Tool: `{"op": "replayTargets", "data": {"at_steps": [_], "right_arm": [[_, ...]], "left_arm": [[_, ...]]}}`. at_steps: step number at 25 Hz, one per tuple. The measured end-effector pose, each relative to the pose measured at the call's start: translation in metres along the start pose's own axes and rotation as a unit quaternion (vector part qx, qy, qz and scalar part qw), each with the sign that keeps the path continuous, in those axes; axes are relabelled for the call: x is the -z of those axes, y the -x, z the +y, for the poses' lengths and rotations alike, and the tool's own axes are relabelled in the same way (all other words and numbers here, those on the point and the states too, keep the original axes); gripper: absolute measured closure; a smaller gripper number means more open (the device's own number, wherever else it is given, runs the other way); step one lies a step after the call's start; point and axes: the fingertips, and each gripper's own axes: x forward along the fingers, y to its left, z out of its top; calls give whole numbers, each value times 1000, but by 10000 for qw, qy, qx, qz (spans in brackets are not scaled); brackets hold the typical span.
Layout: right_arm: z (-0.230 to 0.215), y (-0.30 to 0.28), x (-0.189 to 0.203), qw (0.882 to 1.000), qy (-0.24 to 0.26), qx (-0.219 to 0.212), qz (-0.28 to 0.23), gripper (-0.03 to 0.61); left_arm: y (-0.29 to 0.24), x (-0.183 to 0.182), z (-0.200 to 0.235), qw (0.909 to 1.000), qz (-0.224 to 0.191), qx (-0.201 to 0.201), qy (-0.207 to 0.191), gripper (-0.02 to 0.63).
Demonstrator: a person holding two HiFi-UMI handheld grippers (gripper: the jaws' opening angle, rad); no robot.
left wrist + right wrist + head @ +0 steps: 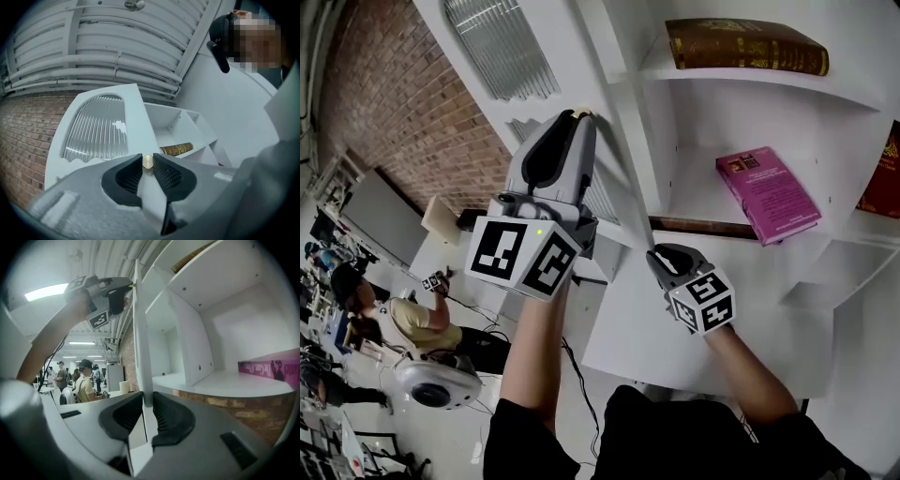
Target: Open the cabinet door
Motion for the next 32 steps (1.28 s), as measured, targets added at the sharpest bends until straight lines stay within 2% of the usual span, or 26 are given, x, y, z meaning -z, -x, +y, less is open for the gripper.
{"op": "replayTargets", "data": {"at_steps": [3,6,10,15,24,32], "right_arm": [[22,3,1,9998,162,49,-59,514],[39,8,3,9994,165,283,-129,514],[63,11,5,9980,28,608,-156,514],[95,10,7,9967,95,798,-152,515],[151,4,10,9942,-36,1044,-255,518],[200,-12,14,9926,-78,1154,-379,518]], "left_arm": [[19,-9,3,9998,-106,42,160,532],[35,-16,5,9994,-177,187,244,532],[54,-24,8,9980,-116,515,352,532],[80,-35,18,9954,-88,757,585,532],[124,-50,42,9902,-174,999,965,531],[161,-59,67,9888,-191,1069,1021,523]]}}
